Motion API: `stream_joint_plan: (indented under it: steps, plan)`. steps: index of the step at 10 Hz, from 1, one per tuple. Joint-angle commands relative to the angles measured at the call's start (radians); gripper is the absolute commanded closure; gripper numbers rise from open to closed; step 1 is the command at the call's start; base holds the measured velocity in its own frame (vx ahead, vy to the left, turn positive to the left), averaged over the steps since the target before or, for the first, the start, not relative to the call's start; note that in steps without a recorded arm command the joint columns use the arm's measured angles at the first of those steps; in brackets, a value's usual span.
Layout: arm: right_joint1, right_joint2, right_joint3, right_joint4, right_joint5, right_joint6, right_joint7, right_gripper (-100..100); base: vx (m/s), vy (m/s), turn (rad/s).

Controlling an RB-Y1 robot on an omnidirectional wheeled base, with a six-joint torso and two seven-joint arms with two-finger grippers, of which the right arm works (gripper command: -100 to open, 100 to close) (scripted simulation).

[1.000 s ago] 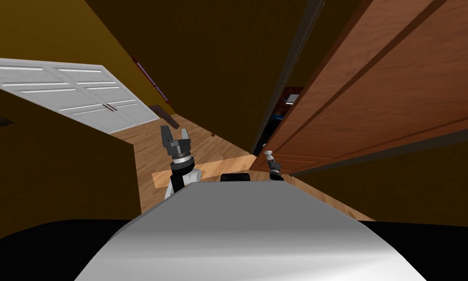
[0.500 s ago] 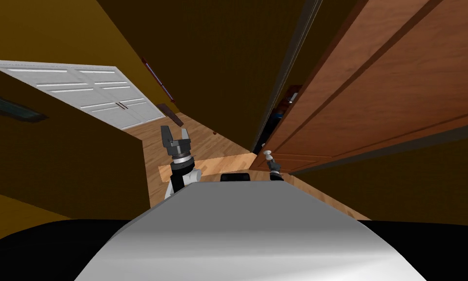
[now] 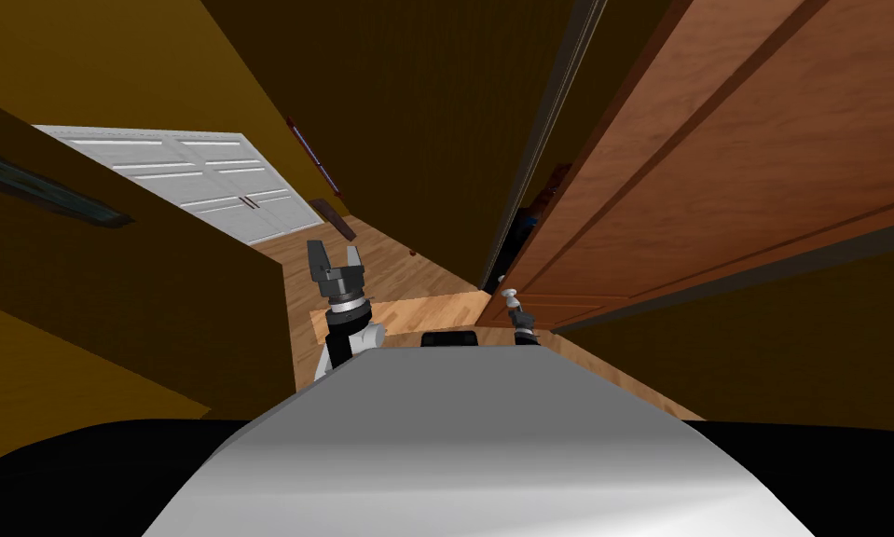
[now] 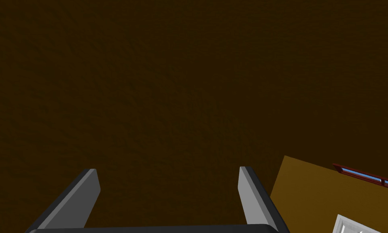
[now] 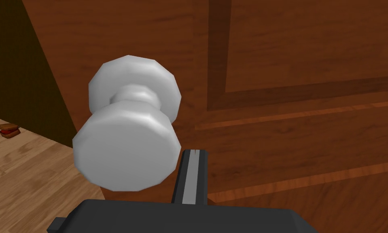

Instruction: Pull the door open

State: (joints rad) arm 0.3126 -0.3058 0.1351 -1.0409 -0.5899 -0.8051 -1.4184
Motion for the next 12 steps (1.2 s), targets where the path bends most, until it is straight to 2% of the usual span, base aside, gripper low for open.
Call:
stream_joint_plan:
  steps: [1, 5, 10, 11, 12]
  plan:
    - [0.003, 0.014, 0.031, -0.022, 0.016, -0.017, -0.002, -100, -0.075, -0.03, 0.064]
    - [0.009, 0.009, 0.051, -0.023, 0.028, -0.037, -0.014, -100, -0.067, -0.023, 0.032]
    - [0.012, 0.007, 0.062, -0.024, 0.035, -0.048, -0.021, -100, -0.045, -0.012, 0.016]
    - [0.012, 0.007, 0.062, -0.024, 0.035, -0.048, -0.021, -100, -0.011, -0.012, 0.015]
    - [0.012, -0.01, 0.038, 0.002, 0.024, -0.048, -0.024, -100, 0.002, -0.03, -0.028]
